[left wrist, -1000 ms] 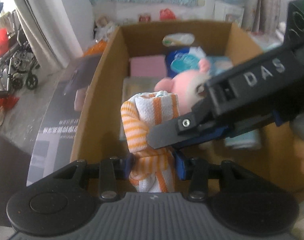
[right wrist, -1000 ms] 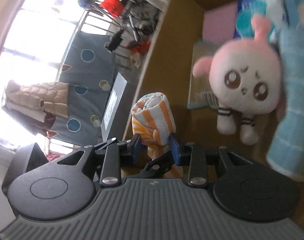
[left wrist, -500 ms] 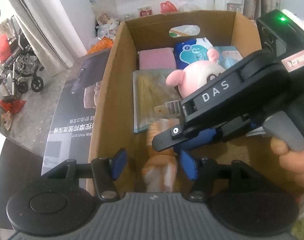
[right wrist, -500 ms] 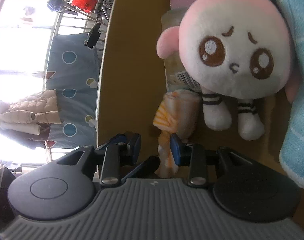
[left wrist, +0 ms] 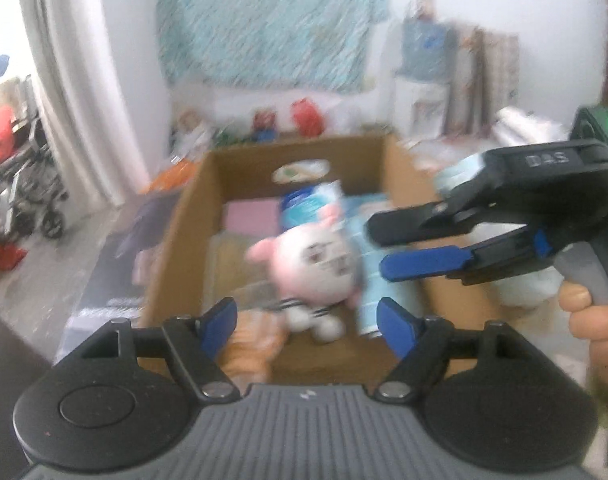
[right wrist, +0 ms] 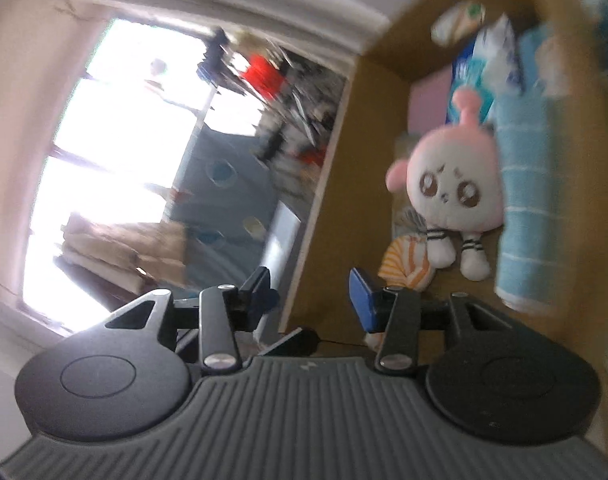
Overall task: Organize soft objects
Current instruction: 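Move the right tool to the strawberry yogurt cup and grasp it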
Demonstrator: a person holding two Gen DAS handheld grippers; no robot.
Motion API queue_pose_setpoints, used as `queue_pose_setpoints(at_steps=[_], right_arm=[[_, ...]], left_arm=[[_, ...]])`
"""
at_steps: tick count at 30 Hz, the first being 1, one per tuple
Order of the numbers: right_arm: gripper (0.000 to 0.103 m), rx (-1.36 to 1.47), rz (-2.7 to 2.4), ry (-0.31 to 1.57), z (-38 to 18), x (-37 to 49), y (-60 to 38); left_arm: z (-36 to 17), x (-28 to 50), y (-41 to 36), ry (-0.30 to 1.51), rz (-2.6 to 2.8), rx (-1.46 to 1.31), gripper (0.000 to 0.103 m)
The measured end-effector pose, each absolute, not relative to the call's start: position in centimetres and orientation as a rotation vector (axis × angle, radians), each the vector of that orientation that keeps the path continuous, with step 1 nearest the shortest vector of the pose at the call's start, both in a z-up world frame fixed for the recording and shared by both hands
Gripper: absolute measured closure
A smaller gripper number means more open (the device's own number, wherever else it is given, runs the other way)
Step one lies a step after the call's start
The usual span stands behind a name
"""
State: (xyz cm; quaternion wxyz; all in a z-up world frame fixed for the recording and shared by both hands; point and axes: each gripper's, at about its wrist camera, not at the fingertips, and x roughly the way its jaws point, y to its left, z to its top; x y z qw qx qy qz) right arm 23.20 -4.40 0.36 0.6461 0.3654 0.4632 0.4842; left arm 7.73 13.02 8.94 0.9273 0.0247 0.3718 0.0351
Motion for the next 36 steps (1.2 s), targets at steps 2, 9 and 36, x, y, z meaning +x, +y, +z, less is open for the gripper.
queue_pose_setpoints(at_steps=[2,9,36], right_arm=[[0.053,0.866,1.085,0.975,1.0,21.8,-8.2],[0.048,0.812,0.830,0.730,2.4,16.4,-22.0],[0.030,0.288,0.190,0.978,-6.4,31.8,-28.2]], left_arm=[[9.1,7.1,11.0,0.727,0.023,0.040,0.021],[8.1,6.3,1.2,0.639,-0.223,0.090,0.018],[-0.3,11.6,-6.5,0.756,-0.392,0.005,0.019]])
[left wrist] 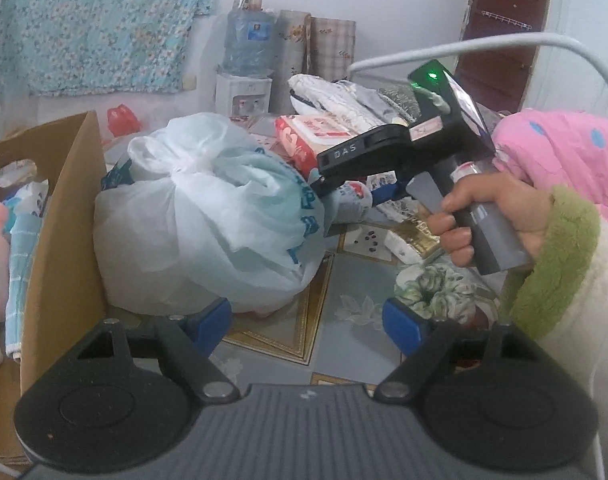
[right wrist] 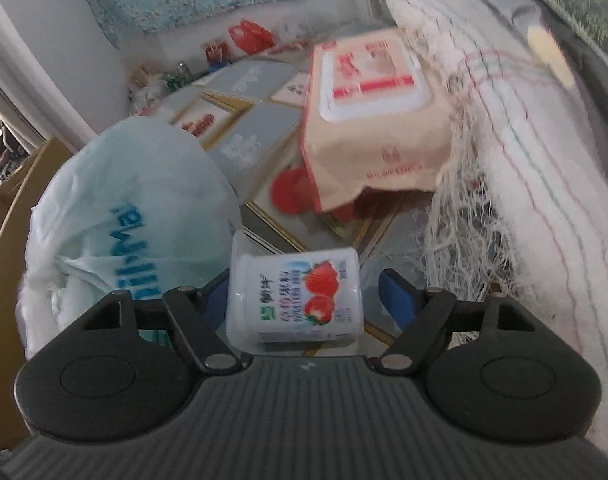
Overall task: Organize soft objects
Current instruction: 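Move the right tool to the strawberry yogurt cup and grasp it, then lift the yogurt cup with the right tool and carry it to the box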
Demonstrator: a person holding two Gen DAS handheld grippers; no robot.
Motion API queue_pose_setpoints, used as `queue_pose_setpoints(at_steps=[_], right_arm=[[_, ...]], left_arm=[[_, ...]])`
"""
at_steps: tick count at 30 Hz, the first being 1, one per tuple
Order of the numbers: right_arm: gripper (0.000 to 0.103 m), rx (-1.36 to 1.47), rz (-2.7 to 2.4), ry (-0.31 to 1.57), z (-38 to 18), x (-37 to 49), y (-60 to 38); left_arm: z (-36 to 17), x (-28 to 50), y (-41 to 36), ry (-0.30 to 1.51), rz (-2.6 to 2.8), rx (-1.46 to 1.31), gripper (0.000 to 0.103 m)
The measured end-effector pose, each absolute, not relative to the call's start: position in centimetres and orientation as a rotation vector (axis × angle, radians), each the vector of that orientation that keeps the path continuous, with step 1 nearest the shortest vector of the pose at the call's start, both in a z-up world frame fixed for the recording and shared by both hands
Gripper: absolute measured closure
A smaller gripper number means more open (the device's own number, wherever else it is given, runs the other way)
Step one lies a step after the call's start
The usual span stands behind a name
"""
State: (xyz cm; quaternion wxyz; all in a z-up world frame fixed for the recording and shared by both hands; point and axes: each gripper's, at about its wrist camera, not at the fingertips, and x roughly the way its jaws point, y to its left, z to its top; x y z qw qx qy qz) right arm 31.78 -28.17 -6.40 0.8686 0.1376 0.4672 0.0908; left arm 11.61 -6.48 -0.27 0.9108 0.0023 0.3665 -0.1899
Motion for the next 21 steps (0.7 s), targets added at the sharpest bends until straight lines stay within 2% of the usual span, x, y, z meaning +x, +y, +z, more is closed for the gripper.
queue_pose_setpoints(at_steps=[2,10,17,21], right_arm=[[0.036,0.332,0.196,0.977,-6.6,32.0,-28.7],[0.040,0.592,0.208,0.949,-6.2,31.5,-32.7],[0.040,0.674,0.351,0.873,-2.8,25.4,-33.1],[0.039,0.752,0.496,0.913,-3.0,20.9,-31.9]], left_arm=[[-0.3,11.6,-6.4,0.760,-0.392,0.001,0.019],[-0.4,11.0,-6.2,0.765,-0.401,-0.006,0.019],[0.1,9.0,-6.7,0.757,-0.435,0.031,0.019],[0.0,7.1,-7.0,0.762,-0.473,0.071,0.019]])
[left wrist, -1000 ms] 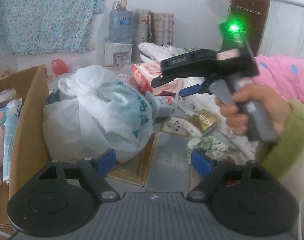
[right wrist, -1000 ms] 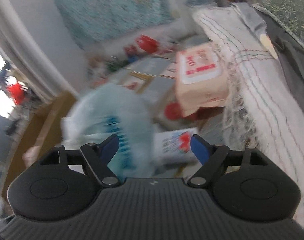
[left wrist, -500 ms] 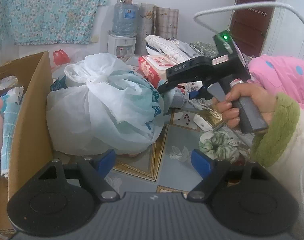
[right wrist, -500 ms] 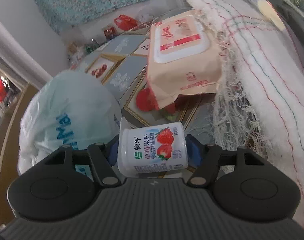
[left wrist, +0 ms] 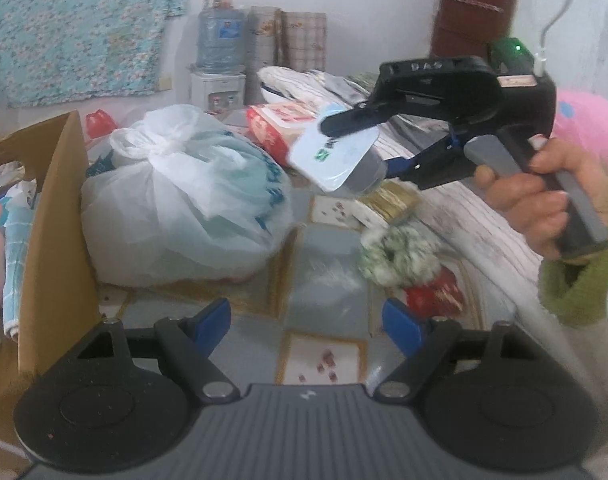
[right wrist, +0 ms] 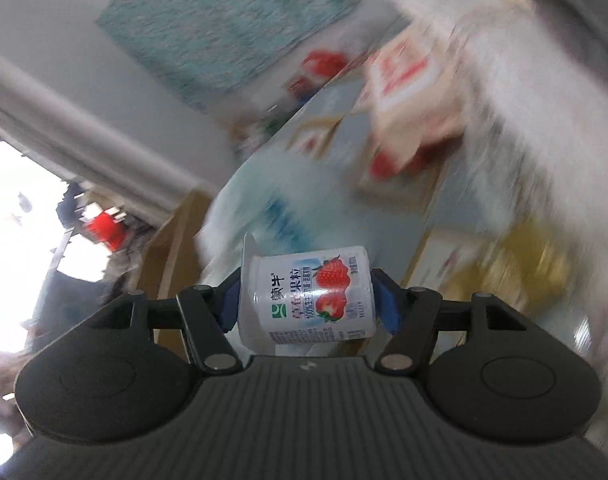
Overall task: Organize soft objects
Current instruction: 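Lift the yogurt cup with the right tool and carry it to the box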
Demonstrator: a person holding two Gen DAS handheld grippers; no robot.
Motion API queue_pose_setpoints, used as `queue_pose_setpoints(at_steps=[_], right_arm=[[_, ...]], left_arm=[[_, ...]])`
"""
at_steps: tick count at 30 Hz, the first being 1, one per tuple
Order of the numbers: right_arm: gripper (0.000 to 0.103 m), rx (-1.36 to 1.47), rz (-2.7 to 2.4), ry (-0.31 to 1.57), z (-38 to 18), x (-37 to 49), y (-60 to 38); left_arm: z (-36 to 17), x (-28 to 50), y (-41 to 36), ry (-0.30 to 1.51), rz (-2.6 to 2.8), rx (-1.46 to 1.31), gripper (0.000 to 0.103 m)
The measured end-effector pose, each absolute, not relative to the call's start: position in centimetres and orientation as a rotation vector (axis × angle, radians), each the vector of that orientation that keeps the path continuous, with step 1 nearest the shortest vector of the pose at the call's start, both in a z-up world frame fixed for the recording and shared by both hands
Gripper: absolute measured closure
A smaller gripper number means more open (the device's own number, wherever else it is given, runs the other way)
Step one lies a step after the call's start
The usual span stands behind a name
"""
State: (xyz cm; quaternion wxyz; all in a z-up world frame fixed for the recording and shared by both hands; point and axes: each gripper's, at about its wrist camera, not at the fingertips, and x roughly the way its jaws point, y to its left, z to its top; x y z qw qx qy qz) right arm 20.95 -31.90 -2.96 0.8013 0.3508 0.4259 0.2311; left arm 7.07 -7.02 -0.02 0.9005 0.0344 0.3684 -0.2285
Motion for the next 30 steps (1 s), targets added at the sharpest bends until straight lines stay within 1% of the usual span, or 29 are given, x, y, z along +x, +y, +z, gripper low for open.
queue_pose_setpoints(at_steps=[7,12,16,22,26,30], right_arm=[[0.039,0.924,0.663,1.116,-8.7,16.7,-27.4],[0.039,0.914,0.640,1.205,-11.8,15.5,-25.9],[0.038,0.855,0.616,1.192,-11.0,15.2,-25.6],[0.038,0.889,0.596,1.193,-11.4,15.1,-26.2],[0.038,0.917,0.569,1.185,-10.9,14.9,-28.1],[0.038,0.914,0.549,1.177,-10.6,13.9,-29.2]], left_arm=[[-1.9,4.3,-7.1,0.827,-0.467,0.118,0.019],[-3.6,4.4,-6.9,0.882,-0.420,0.090,0.019],[-4.5,5.2,-7.2,0.881,-0.397,0.090,0.019],[-5.4,5.9,-8.4,0.862,-0.422,0.103,0.019],[-5.7,6.6,-8.9,0.855,-0.421,0.096,0.023],[-5.5,6.8,-9.2,0.827,-0.427,0.095,0.023]])
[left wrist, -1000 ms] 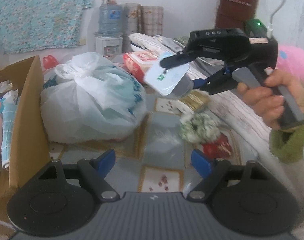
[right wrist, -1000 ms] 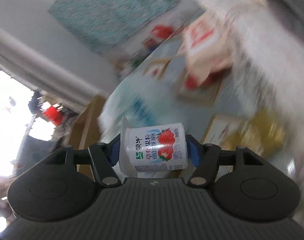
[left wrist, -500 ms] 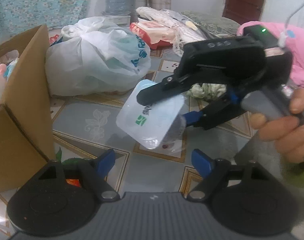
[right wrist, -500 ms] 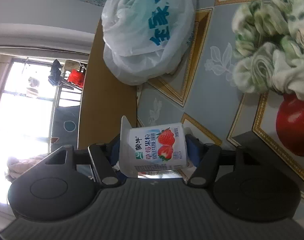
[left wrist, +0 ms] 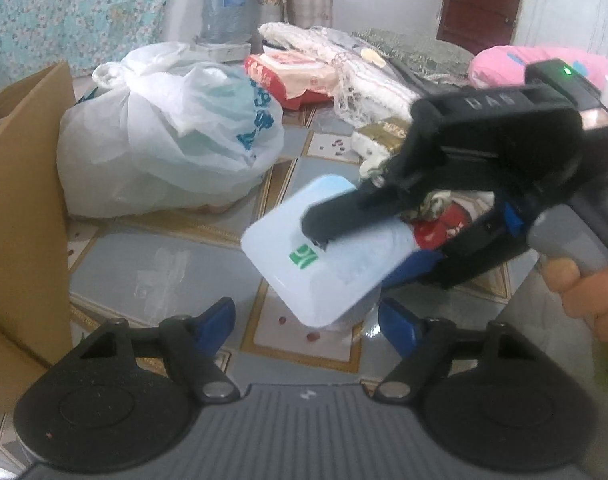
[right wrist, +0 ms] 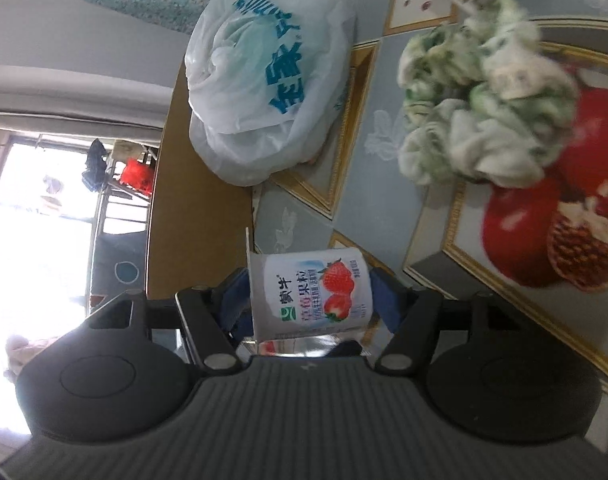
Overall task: Organize soft objects
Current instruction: 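Lift the yogurt cup with the right tool and carry it to the box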
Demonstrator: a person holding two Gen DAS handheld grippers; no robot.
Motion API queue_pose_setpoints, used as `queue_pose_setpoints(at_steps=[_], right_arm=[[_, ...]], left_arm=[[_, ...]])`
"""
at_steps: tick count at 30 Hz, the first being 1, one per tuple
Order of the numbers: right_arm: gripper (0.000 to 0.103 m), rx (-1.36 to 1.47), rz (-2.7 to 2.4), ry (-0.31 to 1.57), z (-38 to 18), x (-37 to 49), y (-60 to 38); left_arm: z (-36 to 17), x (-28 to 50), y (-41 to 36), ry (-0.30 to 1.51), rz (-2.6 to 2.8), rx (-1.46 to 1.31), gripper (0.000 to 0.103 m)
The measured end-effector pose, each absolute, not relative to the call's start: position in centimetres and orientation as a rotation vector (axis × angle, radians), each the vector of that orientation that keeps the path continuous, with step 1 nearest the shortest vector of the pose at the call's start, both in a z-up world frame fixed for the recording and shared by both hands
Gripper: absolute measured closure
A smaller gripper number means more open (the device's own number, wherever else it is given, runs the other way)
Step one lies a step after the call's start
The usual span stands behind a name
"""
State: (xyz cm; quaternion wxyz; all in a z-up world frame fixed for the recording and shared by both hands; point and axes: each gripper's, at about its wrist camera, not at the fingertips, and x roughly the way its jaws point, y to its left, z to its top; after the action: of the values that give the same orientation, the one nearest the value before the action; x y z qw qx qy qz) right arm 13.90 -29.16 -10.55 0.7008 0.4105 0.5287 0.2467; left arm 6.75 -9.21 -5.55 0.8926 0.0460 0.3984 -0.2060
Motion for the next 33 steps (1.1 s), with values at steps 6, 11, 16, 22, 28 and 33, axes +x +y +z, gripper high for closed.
queue_pose_setpoints(at_steps=[6,11,16,22,28,33], right_arm=[[0.037,0.845,0.516,1.104,-9.3,12.2,-29.9],[0.039,0.781,0.505,1.016,-7.8,11.3,-30.5],[0.054,0.798,0.497,1.004,-8.4,11.5,-30.8],[0.070,0.805,0.520,0.975,-8.3,11.0,-30.3],[0.077,0.812,0.575,0.938,-6.2,10.5,-29.5],[0.077,0.744,0.663,0.891,-2.7,11.1,-27.2]], left_arm=[[-5.7,6.7,-10.1,0.806,-0.443,0.130,0.026],[-5.8,6.8,-10.8,0.794,-0.450,0.152,0.029],[-5.7,7.0,-11.5,0.767,-0.453,0.163,0.035],[-5.7,7.1,-11.7,0.755,-0.463,0.142,0.050],[-3.7,6.7,-10.5,0.719,-0.428,0.102,0.051],[0.0,6.0,-8.7,0.652,-0.356,0.090,0.051]])
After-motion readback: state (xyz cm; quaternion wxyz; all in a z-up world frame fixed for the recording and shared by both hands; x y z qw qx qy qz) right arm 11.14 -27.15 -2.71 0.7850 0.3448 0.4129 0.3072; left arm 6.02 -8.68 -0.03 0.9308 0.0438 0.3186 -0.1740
